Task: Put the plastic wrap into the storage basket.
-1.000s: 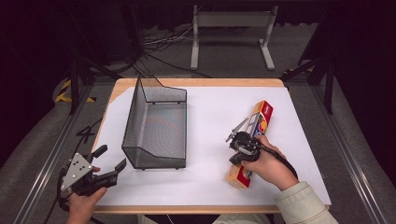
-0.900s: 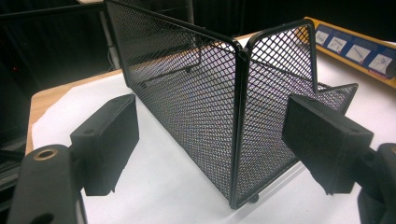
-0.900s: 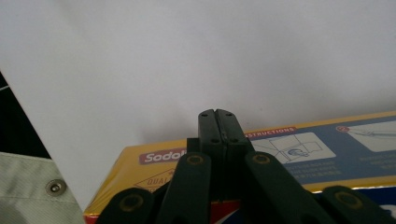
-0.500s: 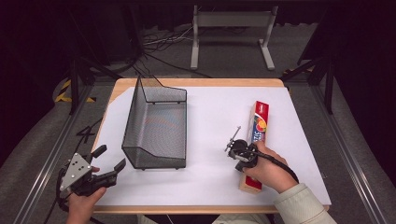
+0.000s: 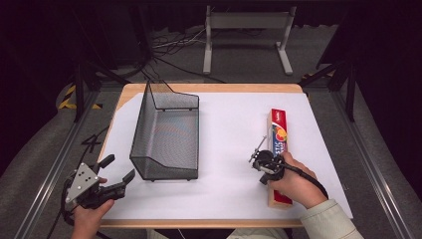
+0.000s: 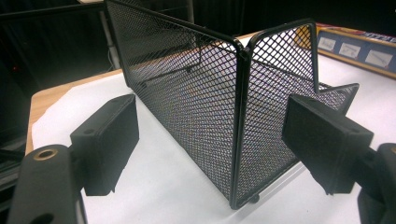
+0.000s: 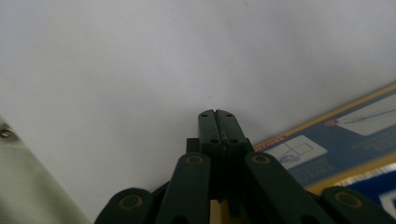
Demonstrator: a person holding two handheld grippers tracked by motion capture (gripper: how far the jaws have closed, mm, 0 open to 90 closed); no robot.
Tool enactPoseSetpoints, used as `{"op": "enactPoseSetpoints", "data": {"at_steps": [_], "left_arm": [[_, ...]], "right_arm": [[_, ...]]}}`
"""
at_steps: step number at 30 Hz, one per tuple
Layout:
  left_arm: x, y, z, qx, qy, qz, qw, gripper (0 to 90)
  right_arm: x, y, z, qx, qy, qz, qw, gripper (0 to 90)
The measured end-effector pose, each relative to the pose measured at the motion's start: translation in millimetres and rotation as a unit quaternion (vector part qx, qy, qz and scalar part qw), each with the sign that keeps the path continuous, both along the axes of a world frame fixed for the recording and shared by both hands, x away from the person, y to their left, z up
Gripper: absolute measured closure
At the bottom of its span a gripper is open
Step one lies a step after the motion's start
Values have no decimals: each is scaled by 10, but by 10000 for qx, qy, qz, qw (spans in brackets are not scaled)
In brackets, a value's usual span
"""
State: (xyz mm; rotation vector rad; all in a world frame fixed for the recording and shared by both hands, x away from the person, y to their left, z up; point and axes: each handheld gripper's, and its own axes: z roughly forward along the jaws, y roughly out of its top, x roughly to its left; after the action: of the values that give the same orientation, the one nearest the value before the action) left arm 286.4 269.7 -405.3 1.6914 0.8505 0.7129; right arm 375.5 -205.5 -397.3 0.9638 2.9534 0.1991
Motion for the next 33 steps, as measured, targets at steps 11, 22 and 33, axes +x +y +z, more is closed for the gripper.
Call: {"op": "enactPoseSetpoints", "data": {"at_steps": [11, 22, 33], "left_arm": [[21, -15, 8, 16, -20, -21, 10000, 197], [44, -27, 9, 23, -27, -36, 10000, 196], [48, -24, 7, 10, -33, -36, 10000, 197]], "right_arm": [[0, -158, 350, 1602, -726, -668, 9821, 563], [93, -463, 536, 2078, -2141, -2309, 9261, 185], [305, -542, 354, 1621, -2268, -3164, 9067, 163]]}}
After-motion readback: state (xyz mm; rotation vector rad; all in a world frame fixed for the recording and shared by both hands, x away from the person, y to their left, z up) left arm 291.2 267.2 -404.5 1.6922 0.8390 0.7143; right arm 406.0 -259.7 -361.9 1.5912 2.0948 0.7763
